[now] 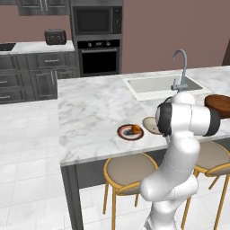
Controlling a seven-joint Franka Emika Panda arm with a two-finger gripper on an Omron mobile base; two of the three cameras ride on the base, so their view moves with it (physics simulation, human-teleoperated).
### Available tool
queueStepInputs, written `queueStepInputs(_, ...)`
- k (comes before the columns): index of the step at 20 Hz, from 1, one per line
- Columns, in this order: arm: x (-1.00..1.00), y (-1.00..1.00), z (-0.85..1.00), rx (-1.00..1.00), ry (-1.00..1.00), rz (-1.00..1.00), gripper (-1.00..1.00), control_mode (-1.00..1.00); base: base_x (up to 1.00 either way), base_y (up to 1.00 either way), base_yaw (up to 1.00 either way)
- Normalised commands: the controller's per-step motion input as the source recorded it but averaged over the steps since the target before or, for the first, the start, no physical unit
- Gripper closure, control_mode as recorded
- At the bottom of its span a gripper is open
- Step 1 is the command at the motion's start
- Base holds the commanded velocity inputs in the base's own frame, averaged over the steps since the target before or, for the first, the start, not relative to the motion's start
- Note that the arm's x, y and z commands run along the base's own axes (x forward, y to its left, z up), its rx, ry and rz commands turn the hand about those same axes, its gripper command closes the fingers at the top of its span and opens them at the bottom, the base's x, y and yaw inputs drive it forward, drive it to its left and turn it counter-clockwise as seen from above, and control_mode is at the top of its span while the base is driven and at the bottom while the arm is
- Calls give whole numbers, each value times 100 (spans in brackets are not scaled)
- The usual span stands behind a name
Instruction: Take the smaller bowl and place it next to the appetizer plate on the dining counter , and place the larger bowl next to the plate with cooked food.
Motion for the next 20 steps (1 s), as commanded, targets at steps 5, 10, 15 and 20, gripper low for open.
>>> queueStepInputs(5,19,8,0,0,0,0,-100,-100,0,0,0)
queueStepInputs(10,5,7,14,0,0,0,-100,-100,0,0,0)
queueStepInputs(15,-15,5,71,0,-8,0,-100,-100,0,0,0)
queueStepInputs(20,-74,-1,100,1,-11,0,-100,-100,0,0,0)
